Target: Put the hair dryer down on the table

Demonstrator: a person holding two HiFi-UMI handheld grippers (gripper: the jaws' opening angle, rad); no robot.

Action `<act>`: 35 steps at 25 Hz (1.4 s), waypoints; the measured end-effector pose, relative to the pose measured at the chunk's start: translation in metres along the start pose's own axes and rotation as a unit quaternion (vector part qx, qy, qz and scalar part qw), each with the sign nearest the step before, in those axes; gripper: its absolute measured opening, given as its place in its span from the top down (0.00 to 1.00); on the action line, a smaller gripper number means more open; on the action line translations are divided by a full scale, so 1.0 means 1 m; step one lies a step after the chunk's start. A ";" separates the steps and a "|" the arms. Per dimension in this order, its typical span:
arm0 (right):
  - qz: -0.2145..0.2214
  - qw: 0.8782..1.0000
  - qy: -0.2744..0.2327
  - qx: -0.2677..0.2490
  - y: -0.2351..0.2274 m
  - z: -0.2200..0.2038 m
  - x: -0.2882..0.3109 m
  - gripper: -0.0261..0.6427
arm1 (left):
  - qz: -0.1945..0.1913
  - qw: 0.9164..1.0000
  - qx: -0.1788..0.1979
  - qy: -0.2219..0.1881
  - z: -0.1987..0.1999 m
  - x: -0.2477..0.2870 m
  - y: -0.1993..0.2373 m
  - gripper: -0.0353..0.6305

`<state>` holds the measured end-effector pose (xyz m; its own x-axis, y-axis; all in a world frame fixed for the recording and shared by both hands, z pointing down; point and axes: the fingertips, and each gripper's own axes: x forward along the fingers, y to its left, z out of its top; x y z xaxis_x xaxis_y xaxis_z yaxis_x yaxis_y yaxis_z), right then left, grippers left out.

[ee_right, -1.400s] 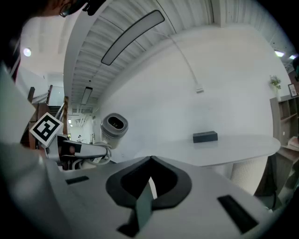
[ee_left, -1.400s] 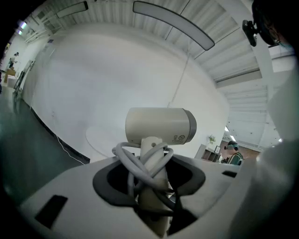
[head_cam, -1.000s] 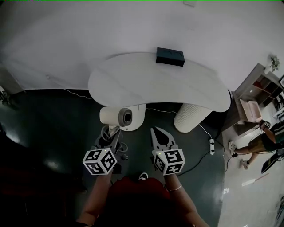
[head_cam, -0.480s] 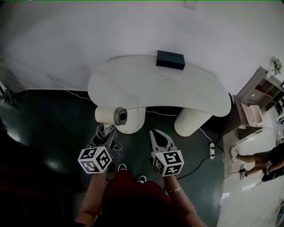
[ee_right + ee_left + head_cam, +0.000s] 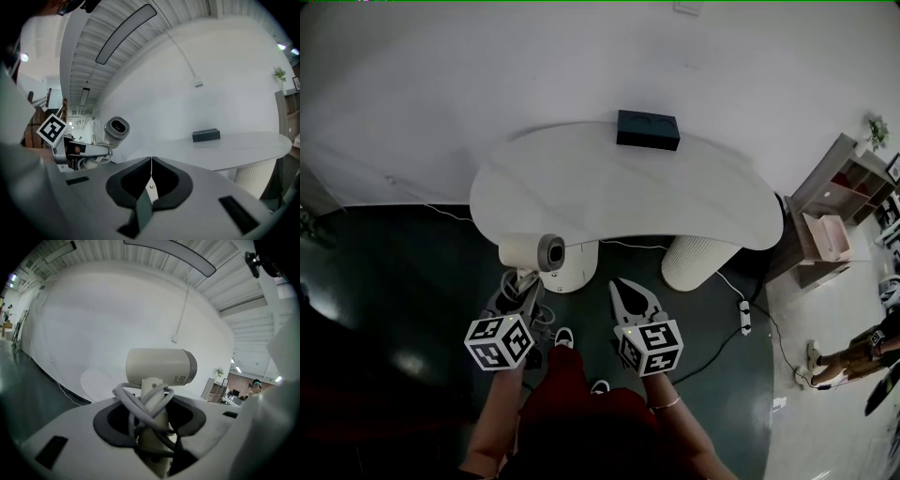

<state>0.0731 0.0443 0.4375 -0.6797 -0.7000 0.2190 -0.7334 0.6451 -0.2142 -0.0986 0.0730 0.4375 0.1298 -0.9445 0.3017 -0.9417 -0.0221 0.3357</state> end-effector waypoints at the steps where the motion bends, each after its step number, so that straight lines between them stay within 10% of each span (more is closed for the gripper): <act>1: -0.001 1.000 0.001 0.000 -0.001 0.001 0.006 0.94 | -0.003 1.000 0.000 0.003 0.001 0.007 0.003 0.63; 35: -0.120 0.992 0.023 0.028 -0.063 0.027 0.175 0.94 | -0.108 0.987 0.085 0.088 0.072 0.211 0.079 0.63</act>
<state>0.0004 -0.1272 0.4634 -0.4866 -0.8160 0.3122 -0.8732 0.4430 -0.2030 -0.1685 -0.1516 0.4634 0.3709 -0.8404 0.3952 -0.9226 -0.2851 0.2598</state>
